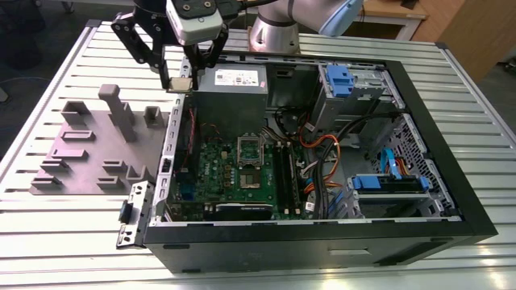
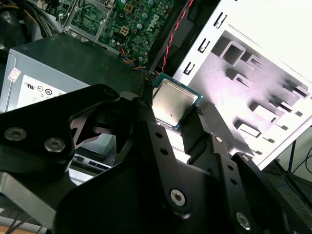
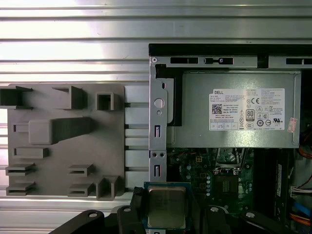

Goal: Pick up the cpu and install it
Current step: 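Pick up the cpu and move it towards the insertion slot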

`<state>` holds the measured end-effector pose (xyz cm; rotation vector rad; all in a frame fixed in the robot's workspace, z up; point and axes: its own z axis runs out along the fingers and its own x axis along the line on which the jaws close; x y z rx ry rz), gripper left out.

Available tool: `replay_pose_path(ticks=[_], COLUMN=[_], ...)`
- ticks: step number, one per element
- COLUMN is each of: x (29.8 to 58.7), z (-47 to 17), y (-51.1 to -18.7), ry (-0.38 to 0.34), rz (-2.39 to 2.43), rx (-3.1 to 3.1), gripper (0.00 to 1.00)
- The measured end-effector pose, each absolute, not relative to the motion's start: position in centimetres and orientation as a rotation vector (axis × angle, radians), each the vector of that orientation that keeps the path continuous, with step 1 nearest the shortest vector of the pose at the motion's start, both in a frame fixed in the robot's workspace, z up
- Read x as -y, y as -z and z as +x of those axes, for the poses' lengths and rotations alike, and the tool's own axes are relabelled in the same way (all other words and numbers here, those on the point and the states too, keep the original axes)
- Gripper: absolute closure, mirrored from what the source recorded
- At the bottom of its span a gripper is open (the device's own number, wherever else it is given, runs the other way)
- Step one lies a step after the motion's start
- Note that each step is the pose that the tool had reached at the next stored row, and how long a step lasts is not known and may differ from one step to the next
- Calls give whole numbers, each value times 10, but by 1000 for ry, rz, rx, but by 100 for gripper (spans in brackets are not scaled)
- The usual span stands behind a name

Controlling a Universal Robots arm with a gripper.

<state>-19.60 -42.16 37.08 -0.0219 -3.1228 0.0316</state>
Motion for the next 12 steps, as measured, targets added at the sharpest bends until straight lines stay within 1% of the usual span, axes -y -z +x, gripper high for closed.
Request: replay_pose_path(ticks=[12], x=[422], z=[-188], y=[-371], ry=[-32], rz=[-22], rx=[3123], gripper=[53])
